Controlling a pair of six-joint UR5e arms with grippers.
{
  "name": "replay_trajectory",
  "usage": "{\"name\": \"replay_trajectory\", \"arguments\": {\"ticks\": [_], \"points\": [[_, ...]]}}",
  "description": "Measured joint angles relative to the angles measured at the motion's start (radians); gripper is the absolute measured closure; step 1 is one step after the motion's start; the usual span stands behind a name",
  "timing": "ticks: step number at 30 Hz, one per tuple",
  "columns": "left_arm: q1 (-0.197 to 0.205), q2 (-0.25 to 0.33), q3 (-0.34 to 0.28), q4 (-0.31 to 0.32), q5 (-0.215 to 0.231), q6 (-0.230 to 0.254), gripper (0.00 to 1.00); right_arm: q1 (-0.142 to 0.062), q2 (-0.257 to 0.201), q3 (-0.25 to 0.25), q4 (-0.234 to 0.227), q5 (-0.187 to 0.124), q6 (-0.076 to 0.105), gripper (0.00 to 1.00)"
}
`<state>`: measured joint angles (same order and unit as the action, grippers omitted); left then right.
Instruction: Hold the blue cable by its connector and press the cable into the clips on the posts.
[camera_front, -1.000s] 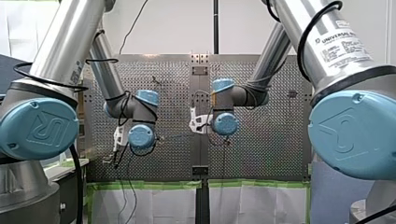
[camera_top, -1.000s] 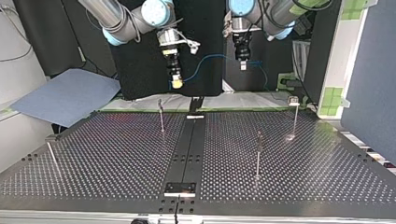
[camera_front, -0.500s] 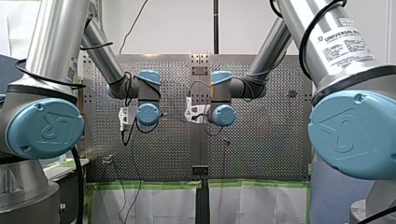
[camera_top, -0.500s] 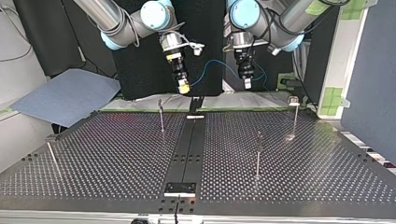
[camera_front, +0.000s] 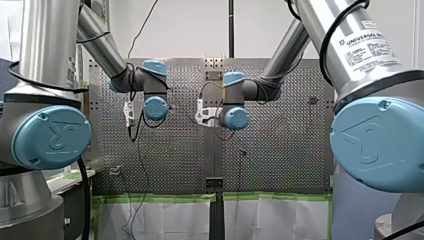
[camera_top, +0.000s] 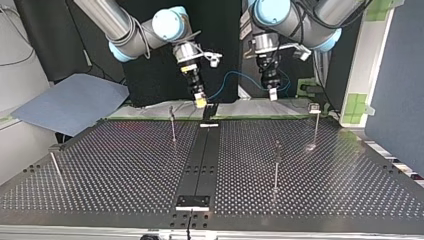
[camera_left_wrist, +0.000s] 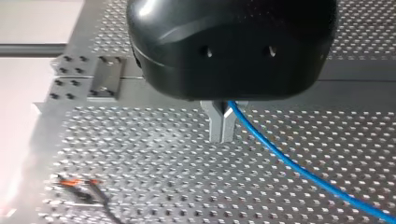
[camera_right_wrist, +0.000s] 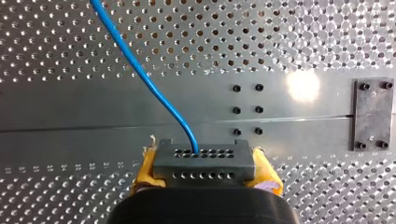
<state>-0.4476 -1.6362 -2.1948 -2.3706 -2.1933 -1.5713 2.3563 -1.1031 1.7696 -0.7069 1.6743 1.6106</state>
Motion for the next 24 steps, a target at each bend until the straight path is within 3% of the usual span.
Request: {"name": "replay_trajectory", "arguments": {"ticks": [9, 17, 24], "points": [[0.018, 0.079, 0.0, 0.001, 0.051, 0.001, 0.98, 0.005, 0.0, -0.072, 0.054, -0.001, 0.0, 1.0], [0.033, 0.089, 0.0, -0.017, 0.086, 0.012, 0.98, 0.01, 0.001, -0.135, 0.11, -0.001, 0.001, 1.0], [0.046, 0.087, 0.0, -0.038, 0.12, 0.019, 0.98, 0.022, 0.001, -0.193, 0.129, 0.0, 0.0, 1.0]]}}
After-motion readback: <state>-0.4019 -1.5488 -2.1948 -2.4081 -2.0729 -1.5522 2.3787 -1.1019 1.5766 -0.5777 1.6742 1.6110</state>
